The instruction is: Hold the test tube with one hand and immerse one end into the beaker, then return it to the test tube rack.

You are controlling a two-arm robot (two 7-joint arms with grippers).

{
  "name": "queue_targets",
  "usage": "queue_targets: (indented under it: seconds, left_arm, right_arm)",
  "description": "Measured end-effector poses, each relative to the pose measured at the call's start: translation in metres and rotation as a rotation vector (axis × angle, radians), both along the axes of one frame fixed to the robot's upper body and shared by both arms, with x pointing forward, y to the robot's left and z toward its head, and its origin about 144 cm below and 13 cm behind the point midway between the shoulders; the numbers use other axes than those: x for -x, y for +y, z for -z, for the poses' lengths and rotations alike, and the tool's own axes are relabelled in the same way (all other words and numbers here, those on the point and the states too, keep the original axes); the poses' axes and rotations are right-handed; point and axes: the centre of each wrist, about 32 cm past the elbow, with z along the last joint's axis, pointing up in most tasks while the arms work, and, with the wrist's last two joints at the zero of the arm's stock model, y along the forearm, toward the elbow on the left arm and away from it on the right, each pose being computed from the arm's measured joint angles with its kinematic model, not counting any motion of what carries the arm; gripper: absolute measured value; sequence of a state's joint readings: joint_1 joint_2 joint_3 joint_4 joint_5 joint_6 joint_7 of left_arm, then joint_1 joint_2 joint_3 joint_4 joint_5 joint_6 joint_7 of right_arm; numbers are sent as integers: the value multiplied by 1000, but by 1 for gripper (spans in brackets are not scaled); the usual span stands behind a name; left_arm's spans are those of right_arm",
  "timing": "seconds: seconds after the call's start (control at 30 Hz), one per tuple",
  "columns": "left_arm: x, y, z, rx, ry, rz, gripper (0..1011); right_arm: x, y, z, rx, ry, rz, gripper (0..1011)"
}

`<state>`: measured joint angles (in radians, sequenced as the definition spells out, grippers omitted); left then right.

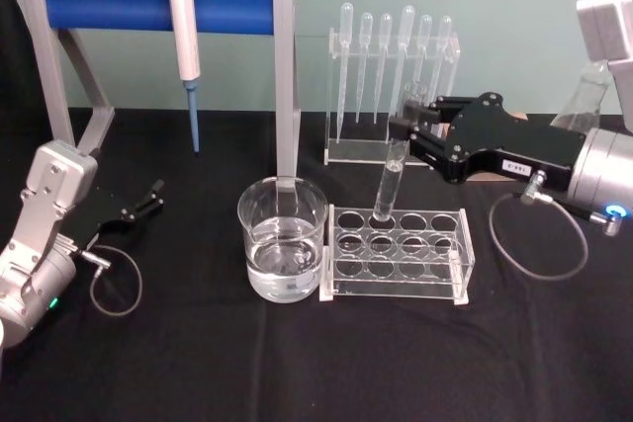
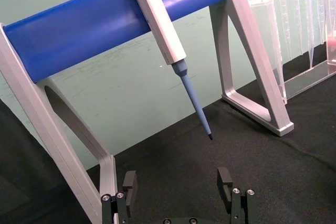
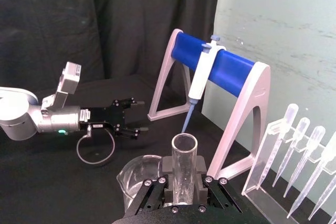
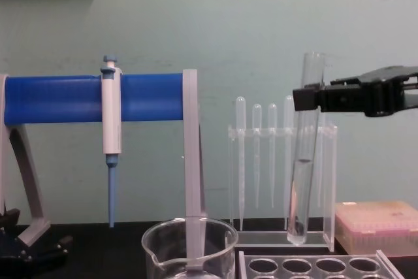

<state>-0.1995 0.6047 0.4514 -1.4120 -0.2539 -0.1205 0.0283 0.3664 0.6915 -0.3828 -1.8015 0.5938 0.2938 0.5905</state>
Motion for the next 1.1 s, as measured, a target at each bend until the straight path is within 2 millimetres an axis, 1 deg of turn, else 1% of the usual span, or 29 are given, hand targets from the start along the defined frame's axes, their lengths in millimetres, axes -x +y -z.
queue_targets:
  seconds: [0.27, 1.1]
  left_arm:
    - [0, 0, 0, 0, 0, 0, 1000]
    - [0, 0, 0, 0, 0, 0, 1000]
  right_arm:
    - [-3, 1, -7, -7, -2, 1, 241]
    - [-2, 0, -6, -7, -2, 4, 241]
